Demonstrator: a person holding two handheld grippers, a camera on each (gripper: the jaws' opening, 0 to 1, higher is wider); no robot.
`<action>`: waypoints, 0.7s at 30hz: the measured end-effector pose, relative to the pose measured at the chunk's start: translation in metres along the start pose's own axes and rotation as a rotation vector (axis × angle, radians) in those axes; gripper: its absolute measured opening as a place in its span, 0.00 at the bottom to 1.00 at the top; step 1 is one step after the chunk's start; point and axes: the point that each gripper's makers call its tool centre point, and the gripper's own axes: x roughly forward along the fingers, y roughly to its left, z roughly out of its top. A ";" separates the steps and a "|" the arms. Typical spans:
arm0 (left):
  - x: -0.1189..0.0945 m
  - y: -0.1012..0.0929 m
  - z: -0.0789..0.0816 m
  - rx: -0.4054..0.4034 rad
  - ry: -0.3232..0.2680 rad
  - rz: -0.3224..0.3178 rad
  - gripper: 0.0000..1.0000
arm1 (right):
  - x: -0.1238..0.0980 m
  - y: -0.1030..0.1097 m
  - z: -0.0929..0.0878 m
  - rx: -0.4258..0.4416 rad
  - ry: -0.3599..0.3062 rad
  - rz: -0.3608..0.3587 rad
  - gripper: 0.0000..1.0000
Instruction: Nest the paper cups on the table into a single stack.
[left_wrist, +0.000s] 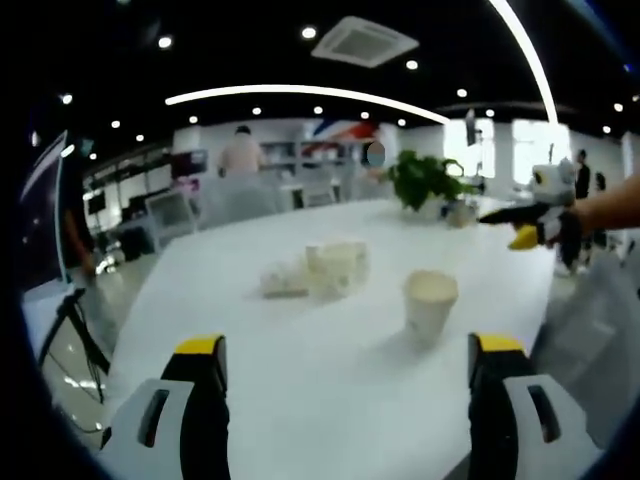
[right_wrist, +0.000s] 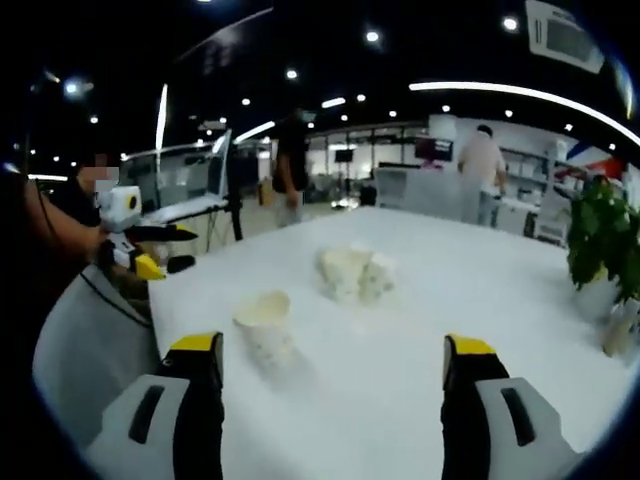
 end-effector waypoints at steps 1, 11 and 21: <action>-0.001 0.001 0.000 -0.001 -0.003 0.003 0.99 | -0.001 0.000 -0.001 -0.007 -0.007 -0.004 0.91; -0.005 0.008 -0.004 -0.048 -0.029 0.000 0.99 | 0.005 -0.007 -0.007 -0.008 -0.052 -0.035 0.98; 0.000 0.018 -0.002 -0.061 -0.024 -0.003 0.99 | 0.014 -0.012 -0.011 0.000 -0.064 -0.053 0.99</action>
